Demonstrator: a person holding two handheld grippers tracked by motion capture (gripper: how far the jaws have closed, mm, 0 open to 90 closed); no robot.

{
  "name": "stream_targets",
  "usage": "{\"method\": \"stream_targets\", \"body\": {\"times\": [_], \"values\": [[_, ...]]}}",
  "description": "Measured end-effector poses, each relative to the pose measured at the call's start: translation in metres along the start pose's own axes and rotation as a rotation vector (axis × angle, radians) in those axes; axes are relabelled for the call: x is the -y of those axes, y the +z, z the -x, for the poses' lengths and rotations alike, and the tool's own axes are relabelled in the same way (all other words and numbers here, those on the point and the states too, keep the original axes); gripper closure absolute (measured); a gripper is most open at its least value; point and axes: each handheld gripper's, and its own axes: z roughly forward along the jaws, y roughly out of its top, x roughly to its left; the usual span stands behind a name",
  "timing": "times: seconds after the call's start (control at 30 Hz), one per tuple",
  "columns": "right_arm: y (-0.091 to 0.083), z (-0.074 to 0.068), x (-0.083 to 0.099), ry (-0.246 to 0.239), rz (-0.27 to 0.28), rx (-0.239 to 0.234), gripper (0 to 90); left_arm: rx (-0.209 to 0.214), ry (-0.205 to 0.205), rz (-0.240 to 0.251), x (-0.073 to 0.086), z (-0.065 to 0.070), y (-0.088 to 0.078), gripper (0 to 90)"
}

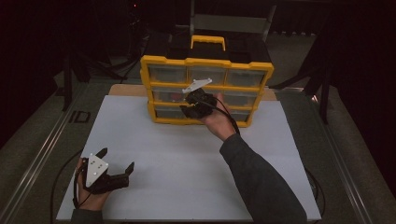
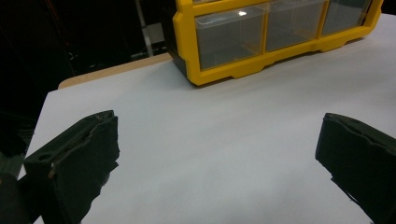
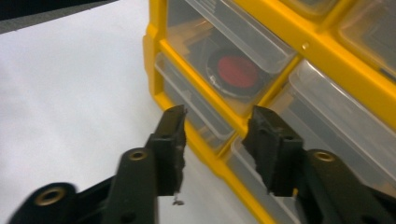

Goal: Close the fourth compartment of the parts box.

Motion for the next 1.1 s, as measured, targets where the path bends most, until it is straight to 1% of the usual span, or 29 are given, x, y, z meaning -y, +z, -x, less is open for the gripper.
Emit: {"method": "stream_targets", "body": {"times": [0.07, 0.2, 0.3, 0.37, 0.5, 0.57, 0.7, 0.73, 0.8, 0.87, 1.0, 1.03, 1.1], "values": [[-0.007, -0.002, 0.004, -0.003, 0.009, -0.012, 49.7, 0.0, -0.001, 0.001, 0.0, 0.0, 0.0, 0.3], [-0.022, -0.007, 0.014, -0.028, 0.018, -0.037, 44.9, 0.0, -0.002, 0.002, 0.0, 0.0, 0.0, 0.3], [-0.034, -0.011, 0.027, -0.044, 0.036, -0.035, 39.2, 0.0, -0.003, 0.002, 0.0, 0.0, 0.0, 0.3], [-0.042, -0.014, 0.038, -0.043, 0.044, -0.035, 34.6, -0.001, -0.004, 0.003, 0.0, 0.0, 0.0, 0.3], [-0.056, -0.019, 0.061, -0.043, 0.06, -0.009, 27.5, 0.002, -0.001, 0.0, 0.0, 0.001, 0.001, 0.3], [-0.059, -0.022, 0.075, -0.031, 0.079, 0.021, 22.8, 0.006, -0.001, -0.004, 0.0, 0.002, 0.002, 0.3], [-0.067, -0.031, 0.105, -0.023, 0.111, 0.076, 19.2, 0.012, 0.0, -0.008, 0.001, 0.003, 0.004, 0.2], [-0.069, -0.031, 0.109, -0.022, 0.116, 0.082, 18.2, 0.012, 0.0, -0.008, 0.001, 0.003, 0.004, 0.3], [-0.077, -0.031, 0.122, -0.003, 0.141, 0.1, 18.5, 0.012, -0.004, -0.005, 0.0, 0.004, 0.004, 0.3], [-0.085, -0.029, 0.136, 0.019, 0.153, 0.115, 18.4, 0.009, -0.003, -0.006, 0.001, 0.003, 0.003, 0.3], [-0.099, -0.023, 0.171, 0.08, 0.191, 0.154, 18.6, 0.007, -0.005, -0.003, 0.0, 0.004, 0.004, 0.3], [-0.103, -0.022, 0.18, 0.1, 0.199, 0.157, 18.5, 0.007, -0.007, -0.003, 0.0, 0.005, 0.004, 0.2], [-0.109, -0.018, 0.198, 0.125, 0.219, 0.156, 15.8, 0.008, -0.006, -0.005, 0.0, 0.006, 0.005, 0.3]]}}
